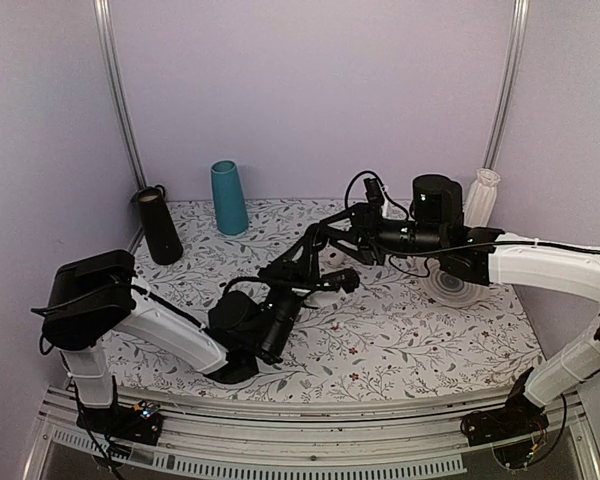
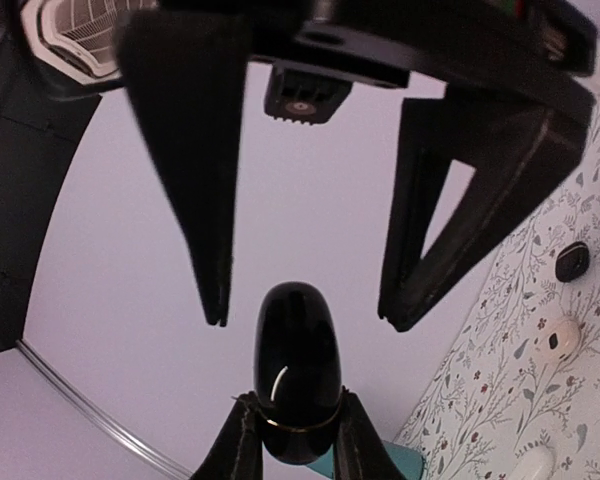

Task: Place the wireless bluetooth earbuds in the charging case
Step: Pass from the left arm to the right

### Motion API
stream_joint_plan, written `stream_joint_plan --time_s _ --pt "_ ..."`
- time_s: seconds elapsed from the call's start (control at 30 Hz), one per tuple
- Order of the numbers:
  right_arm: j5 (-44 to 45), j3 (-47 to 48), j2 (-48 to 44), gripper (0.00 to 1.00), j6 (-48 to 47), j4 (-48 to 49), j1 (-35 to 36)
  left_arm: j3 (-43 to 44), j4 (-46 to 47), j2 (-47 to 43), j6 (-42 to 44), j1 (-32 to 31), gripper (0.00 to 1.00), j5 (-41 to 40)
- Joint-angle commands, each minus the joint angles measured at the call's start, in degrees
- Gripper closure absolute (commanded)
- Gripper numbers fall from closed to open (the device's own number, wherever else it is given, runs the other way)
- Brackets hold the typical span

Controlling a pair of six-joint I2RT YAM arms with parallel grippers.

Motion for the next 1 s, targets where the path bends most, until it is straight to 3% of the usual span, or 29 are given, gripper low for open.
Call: stream_joint_plan --time_s 0.0,0.5,0.57,0.67,0.73,0.83,0.97 --pt "2.1 -0.2 0.9 0.44 0.9 3.1 0.3 0.5 11.7 2.2 5.8 -0.9 1.00 1.0" --pt "0.1 2.8 5.1 0.71 0.8 3.0 0.5 2.9 11.8 6.7 6.5 -0.4 1.00 0.3" --pt "0.0 3.0 5.0 0.71 0.6 2.9 0.5 3.1 11.4 6.8 6.4 -0.1 1.00 -0.4" --pt "-0.8 3.3 5.0 0.56 0.0 3.0 0.5 3.1 10.9 6.7 6.0 0.4 1.00 -0.8" --pt "-0.1 2.9 4.4 0.51 -0.1 2.9 0.5 3.1 10.5 6.5 5.8 0.5 1.00 -1.0" --pt "1.8 1.7 3.1 0.51 0.2 2.6 0.4 3.2 10.4 6.4 5.8 0.7 1.00 -1.1" --pt "2.5 1.0 2.3 0.59 0.7 2.2 0.5 3.4 10.1 6.3 5.7 0.7 1.00 -1.2"
